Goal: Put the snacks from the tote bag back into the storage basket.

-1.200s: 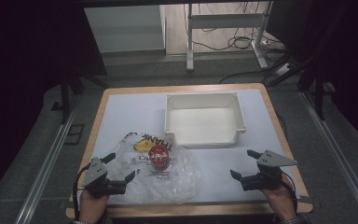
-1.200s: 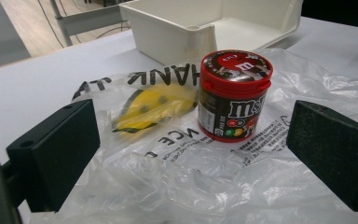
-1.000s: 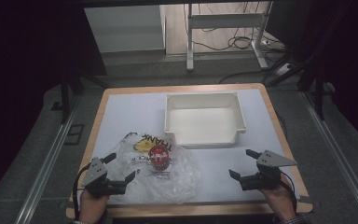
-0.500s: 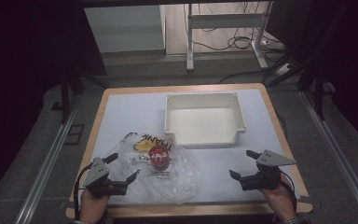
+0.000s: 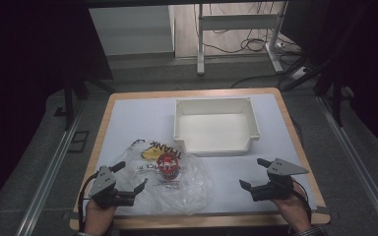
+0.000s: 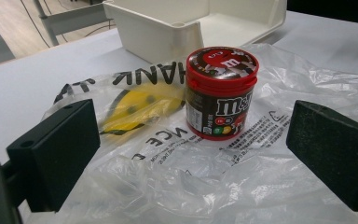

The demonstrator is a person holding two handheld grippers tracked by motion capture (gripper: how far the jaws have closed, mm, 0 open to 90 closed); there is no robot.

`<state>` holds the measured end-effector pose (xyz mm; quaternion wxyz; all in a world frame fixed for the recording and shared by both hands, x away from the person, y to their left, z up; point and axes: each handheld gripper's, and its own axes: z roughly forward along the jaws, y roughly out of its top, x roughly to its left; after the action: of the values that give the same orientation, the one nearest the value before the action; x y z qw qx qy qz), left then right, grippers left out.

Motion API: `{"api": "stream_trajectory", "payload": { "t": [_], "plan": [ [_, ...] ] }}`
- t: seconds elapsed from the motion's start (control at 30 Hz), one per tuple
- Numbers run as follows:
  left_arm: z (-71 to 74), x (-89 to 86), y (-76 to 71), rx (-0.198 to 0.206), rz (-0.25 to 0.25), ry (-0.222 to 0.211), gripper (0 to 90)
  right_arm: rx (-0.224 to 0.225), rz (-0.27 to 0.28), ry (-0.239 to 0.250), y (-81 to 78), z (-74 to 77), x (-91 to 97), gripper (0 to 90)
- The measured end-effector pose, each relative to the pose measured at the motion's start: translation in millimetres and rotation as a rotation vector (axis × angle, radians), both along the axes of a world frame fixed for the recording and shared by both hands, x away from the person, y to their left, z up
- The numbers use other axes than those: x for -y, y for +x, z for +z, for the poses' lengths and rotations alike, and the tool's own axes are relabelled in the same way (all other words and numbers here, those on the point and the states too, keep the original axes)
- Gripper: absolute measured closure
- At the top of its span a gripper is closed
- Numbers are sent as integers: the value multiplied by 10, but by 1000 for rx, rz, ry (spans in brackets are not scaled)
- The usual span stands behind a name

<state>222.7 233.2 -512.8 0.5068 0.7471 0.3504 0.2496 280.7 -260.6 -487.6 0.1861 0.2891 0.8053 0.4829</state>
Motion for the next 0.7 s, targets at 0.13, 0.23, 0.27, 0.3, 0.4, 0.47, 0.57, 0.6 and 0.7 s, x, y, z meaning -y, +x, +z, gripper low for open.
{"api": "stream_trajectory", "payload": {
  "t": [0.13, 0.23, 0.27, 0.3, 0.4, 0.47, 0.57, 0.6, 0.7],
  "plan": [
    [-2, 2, 0, 0, -1, 2, 25, 3, 11, 7, -5, 19, -27, 18],
    [-2, 5, 1, 0, -2, 2, 25, 11, 19, 7, -5, 46, -56, 18],
    [-2, 6, 1, 0, -3, 3, 25, 11, 19, 7, -5, 46, -56, 18],
    [-2, 6, 2, 0, -3, 4, 25, 10, 23, 9, -5, 55, -61, 18],
    [-3, 7, 2, 0, -3, 5, 25, 8, 35, 20, -2, 75, -77, 18],
    [-4, 9, 2, 0, -3, 7, 25, 5, 48, 20, 0, 87, -93, 17],
    [-4, 10, 3, -1, -3, 9, 25, 6, 56, 11, -2, 97, -114, 17],
    [-5, 11, 2, 0, -3, 10, 25, 6, 56, 11, -2, 97, -114, 17],
    [-6, 13, 3, -1, -3, 12, 25, 6, 66, 1, 4, 97, -142, 17]
  ]
}}
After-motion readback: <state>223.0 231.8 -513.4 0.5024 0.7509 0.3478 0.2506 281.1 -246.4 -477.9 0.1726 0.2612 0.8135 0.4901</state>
